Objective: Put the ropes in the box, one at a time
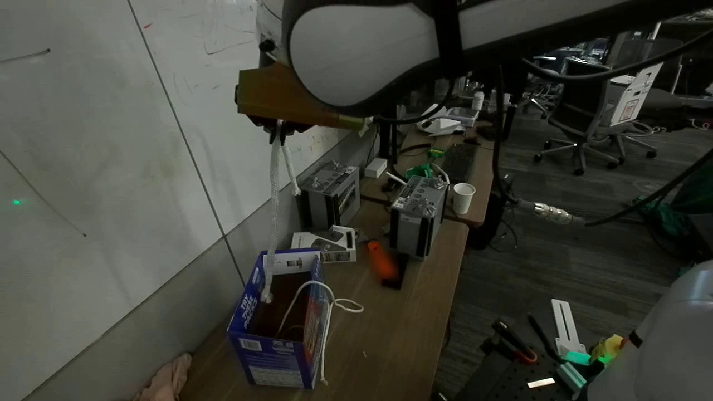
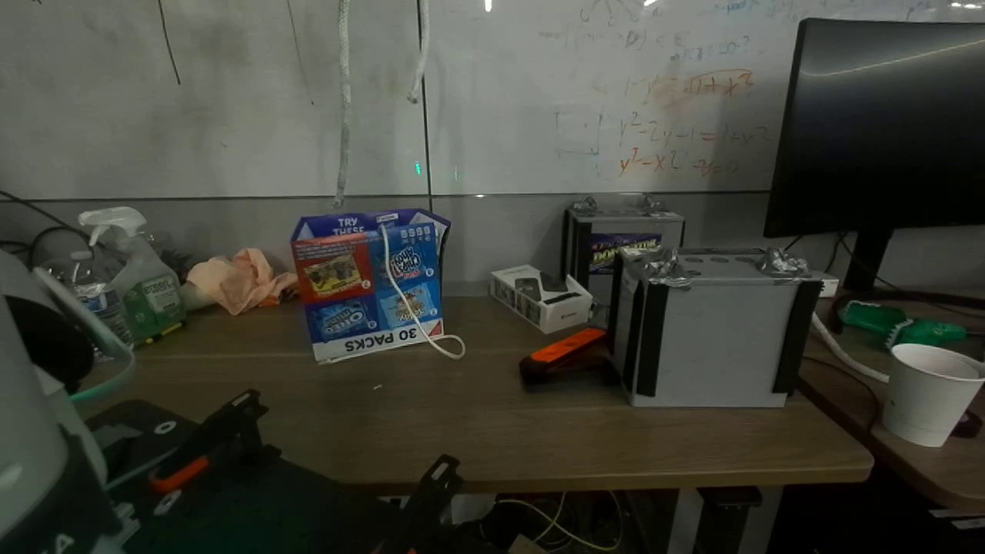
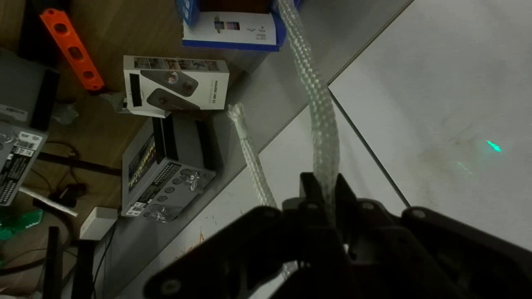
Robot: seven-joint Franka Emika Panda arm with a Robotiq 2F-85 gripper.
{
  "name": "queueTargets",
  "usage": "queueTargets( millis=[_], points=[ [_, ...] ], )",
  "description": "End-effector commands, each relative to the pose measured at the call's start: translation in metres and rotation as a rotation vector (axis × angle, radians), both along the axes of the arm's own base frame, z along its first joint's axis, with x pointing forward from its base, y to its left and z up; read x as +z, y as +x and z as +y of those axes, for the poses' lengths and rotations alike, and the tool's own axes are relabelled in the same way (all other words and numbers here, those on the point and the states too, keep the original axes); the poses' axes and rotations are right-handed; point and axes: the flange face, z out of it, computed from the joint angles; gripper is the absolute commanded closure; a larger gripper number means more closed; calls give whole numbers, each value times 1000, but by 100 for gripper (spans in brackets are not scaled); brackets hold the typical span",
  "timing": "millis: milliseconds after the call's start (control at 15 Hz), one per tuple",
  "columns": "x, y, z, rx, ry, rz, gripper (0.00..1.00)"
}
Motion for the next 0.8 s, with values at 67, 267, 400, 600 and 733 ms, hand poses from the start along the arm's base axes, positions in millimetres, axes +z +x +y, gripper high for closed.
queueTargets(
  millis=[67, 267, 400, 600, 733],
  points=[
    [-9, -4, 15, -35, -44, 33, 97],
    [-39, -5, 34, 1, -87, 89, 97],
    [-57, -1, 47, 24, -113, 106, 97],
    [-85, 7, 66, 76, -120, 154, 97],
    [-104, 10, 75, 123, -101, 205, 97]
  ],
)
